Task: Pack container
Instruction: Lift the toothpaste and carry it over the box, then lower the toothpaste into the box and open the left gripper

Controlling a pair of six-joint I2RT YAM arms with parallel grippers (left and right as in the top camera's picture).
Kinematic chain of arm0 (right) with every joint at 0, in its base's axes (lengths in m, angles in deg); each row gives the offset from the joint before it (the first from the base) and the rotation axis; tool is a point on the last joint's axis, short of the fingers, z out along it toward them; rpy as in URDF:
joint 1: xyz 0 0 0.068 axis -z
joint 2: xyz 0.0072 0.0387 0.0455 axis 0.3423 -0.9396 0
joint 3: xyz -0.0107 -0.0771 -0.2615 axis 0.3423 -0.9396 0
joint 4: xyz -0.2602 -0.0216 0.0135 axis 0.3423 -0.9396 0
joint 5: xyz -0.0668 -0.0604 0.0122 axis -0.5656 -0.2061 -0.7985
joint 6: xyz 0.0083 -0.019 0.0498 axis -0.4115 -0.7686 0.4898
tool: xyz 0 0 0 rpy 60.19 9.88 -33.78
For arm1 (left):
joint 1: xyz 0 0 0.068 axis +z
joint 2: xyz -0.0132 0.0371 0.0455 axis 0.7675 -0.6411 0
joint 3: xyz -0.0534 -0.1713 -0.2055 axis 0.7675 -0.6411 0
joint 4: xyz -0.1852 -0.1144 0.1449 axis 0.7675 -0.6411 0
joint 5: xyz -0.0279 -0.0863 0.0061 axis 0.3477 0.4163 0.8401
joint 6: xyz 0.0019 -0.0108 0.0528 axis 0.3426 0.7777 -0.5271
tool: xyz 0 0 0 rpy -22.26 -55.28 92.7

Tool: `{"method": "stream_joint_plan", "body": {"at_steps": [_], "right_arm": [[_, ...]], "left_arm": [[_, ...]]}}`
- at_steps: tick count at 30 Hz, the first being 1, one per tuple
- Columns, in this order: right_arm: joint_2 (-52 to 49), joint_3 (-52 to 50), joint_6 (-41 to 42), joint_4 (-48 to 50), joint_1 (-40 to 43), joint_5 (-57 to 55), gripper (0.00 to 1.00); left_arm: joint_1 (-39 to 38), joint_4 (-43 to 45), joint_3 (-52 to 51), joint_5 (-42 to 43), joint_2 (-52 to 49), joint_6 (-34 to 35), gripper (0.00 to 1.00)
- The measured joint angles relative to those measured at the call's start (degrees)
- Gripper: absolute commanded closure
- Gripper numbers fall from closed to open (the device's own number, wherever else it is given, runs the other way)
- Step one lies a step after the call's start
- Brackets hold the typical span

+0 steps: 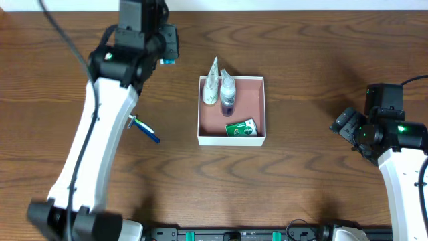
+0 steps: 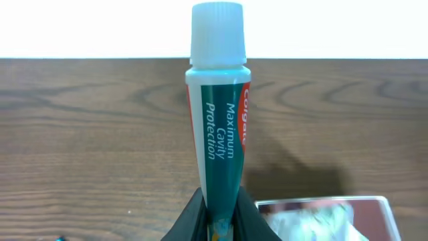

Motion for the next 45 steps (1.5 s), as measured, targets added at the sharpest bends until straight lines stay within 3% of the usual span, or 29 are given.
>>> {"method": "stream_joint_plan", "body": {"at_steps": [5,17,32,45], "right_arm": [[0.0,0.0,0.0,0.0,0.0,0.0,0.01],[0.0,0.0,0.0,0.0,0.0,0.0,0.01],[0.0,0.0,0.0,0.0,0.0,0.0,0.01],[0.0,0.0,0.0,0.0,0.0,0.0,0.01]], "left_arm": [[-3.1,-3.7,0.2,0.0,4.4,-0.6,0.89],[-14.1,-4.7,0.2,0.0,3.5,-0.6,0.89],[-22.9,-0.4,0.2,0.0,-11.4,1.2,0.9],[-26.4,-0.5,0.2,0.0,-12.2,7.8,0.93]]}}
